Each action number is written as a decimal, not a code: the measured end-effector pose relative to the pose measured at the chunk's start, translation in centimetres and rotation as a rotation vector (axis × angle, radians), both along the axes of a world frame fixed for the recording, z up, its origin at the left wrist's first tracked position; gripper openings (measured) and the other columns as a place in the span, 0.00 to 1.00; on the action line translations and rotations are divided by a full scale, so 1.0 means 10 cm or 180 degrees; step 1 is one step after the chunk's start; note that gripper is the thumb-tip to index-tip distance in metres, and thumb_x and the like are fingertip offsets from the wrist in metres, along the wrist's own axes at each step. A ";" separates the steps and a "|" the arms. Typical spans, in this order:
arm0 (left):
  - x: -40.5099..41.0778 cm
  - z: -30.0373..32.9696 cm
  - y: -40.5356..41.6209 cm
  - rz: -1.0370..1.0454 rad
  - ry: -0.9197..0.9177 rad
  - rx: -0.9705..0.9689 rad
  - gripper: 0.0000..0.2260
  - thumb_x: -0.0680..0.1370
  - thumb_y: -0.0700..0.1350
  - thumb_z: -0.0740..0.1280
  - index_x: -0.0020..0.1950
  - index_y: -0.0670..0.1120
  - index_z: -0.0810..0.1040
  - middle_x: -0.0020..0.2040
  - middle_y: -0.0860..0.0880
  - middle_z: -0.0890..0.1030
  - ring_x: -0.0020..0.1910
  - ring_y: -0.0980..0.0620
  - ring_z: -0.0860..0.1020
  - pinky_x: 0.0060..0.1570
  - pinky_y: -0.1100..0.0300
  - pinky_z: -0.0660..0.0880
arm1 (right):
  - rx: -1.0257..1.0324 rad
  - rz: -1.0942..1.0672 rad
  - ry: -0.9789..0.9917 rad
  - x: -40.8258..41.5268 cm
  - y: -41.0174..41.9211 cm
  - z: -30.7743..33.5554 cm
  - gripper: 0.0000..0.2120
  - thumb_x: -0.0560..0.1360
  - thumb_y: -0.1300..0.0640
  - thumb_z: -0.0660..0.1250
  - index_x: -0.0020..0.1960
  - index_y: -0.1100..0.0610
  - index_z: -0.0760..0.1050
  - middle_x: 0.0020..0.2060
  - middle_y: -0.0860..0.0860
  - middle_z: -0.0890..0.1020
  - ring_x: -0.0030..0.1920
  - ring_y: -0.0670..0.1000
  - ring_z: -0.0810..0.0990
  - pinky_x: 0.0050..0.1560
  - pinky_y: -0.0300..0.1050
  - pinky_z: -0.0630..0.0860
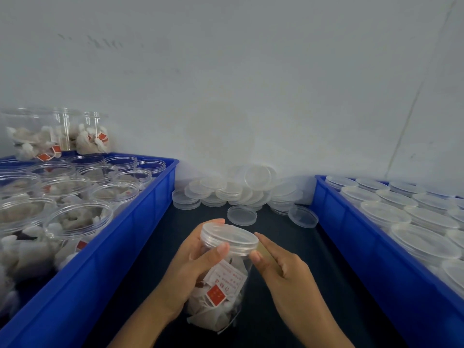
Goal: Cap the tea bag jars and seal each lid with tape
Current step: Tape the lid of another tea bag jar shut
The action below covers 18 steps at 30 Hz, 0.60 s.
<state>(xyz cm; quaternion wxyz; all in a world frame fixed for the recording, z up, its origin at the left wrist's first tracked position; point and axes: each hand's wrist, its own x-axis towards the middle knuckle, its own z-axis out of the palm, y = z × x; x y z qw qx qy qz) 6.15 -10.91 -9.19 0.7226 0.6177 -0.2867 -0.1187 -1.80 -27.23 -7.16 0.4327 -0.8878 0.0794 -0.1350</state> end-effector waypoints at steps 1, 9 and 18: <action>-0.01 0.00 0.00 0.0025 0.0035 -0.0023 0.34 0.62 0.62 0.73 0.66 0.55 0.72 0.59 0.53 0.82 0.58 0.52 0.81 0.49 0.60 0.80 | 0.0013 -0.0018 -0.0008 0.01 0.01 0.00 0.25 0.75 0.38 0.58 0.72 0.39 0.65 0.64 0.36 0.75 0.64 0.37 0.71 0.67 0.41 0.68; -0.18 0.06 -0.08 0.1537 -0.1340 0.1018 0.29 0.67 0.75 0.54 0.66 0.69 0.59 0.58 0.67 0.71 0.54 0.65 0.77 0.50 0.65 0.76 | 0.0148 -0.0249 -0.0144 -0.01 0.10 -0.03 0.27 0.75 0.36 0.57 0.73 0.40 0.64 0.59 0.38 0.78 0.52 0.35 0.72 0.55 0.33 0.68; -0.12 0.11 -0.13 0.1394 -0.0499 0.0558 0.41 0.51 0.66 0.75 0.62 0.61 0.68 0.53 0.60 0.77 0.49 0.67 0.77 0.42 0.70 0.72 | -0.0056 0.0094 -0.0245 -0.07 0.17 -0.01 0.27 0.78 0.42 0.55 0.76 0.43 0.56 0.36 0.39 0.78 0.44 0.29 0.77 0.40 0.26 0.72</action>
